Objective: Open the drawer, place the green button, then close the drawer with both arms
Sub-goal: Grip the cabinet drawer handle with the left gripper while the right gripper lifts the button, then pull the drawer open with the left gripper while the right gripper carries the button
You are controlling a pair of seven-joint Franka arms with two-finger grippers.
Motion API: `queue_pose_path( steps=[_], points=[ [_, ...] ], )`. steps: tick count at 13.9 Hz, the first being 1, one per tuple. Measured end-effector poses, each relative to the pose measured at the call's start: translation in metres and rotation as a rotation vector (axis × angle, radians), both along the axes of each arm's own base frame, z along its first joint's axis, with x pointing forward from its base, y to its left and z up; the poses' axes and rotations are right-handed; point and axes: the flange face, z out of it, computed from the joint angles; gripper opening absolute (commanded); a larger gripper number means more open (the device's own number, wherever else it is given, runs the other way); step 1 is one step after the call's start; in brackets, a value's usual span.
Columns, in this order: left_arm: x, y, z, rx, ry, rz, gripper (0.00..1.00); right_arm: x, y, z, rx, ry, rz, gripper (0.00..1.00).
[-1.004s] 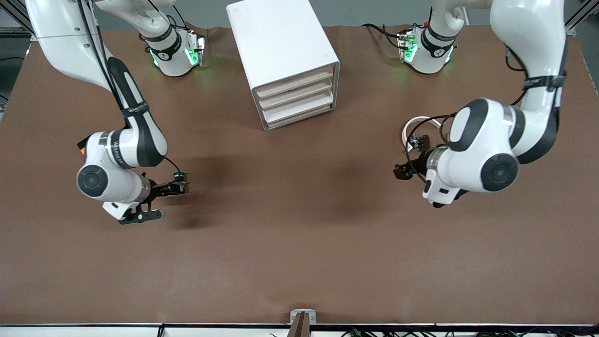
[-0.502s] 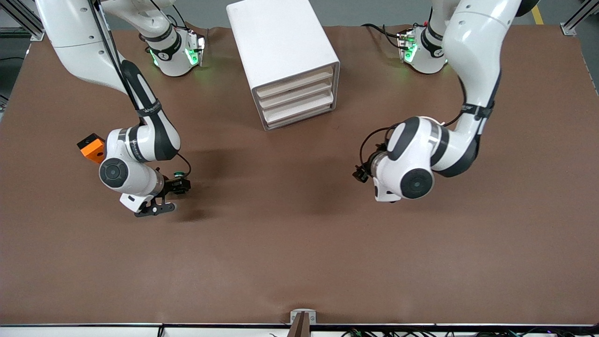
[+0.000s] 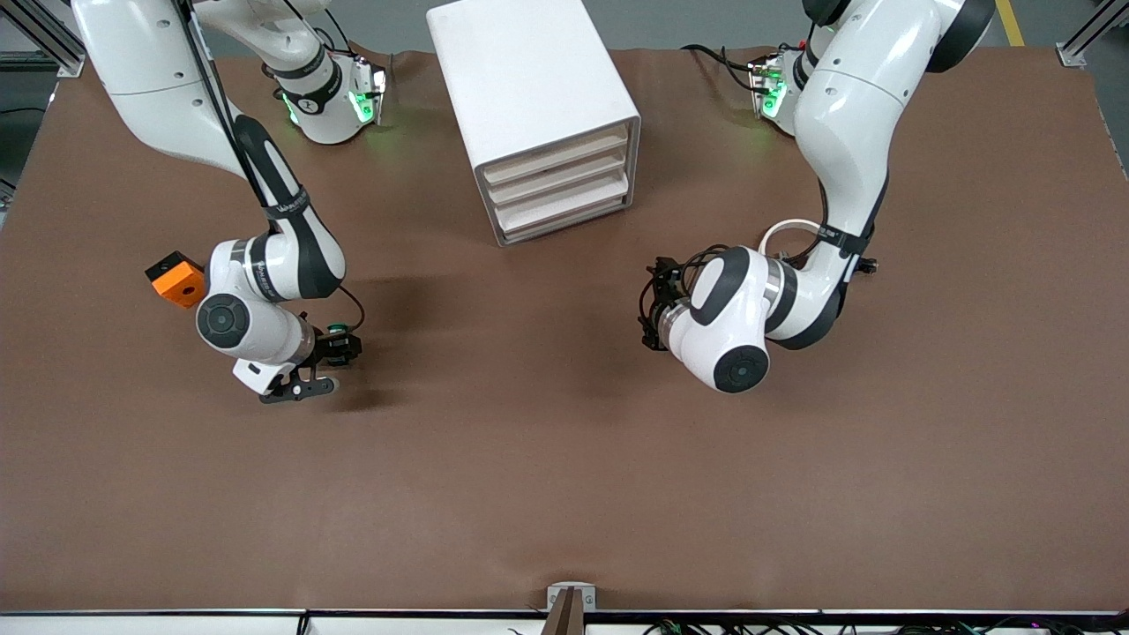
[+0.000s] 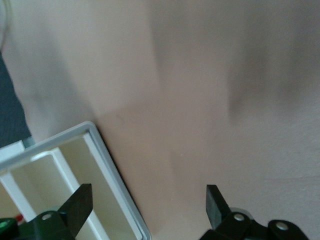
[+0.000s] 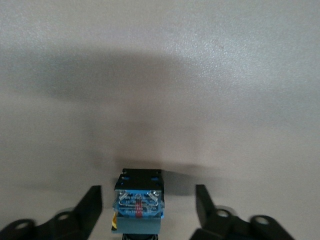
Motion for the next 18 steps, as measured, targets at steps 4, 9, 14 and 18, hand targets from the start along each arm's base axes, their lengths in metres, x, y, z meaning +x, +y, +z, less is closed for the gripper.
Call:
queue_pose_path(
  steps=[4, 9, 14, 18],
  points=[
    [-0.017, -0.014, -0.018, -0.065, 0.177, 0.096, 1.00, -0.002, 0.002, -0.003, -0.001, 0.005, 0.000, 0.24],
    [-0.057, -0.056, -0.048, 0.051, 0.344, 0.174, 1.00, 0.005, 0.003, 0.007, -0.001, 0.016, 0.000, 0.24],
    [-0.089, -0.081, -0.052, 0.165, 0.439, 0.166, 1.00, 0.029, 0.009, 0.059, -0.012, 0.087, -0.025, 0.26],
    [-0.118, -0.105, -0.068, 0.195, 0.455, 0.122, 0.95, 0.030, 0.027, 0.082, -0.042, 0.136, -0.102, 0.25]
  ],
)
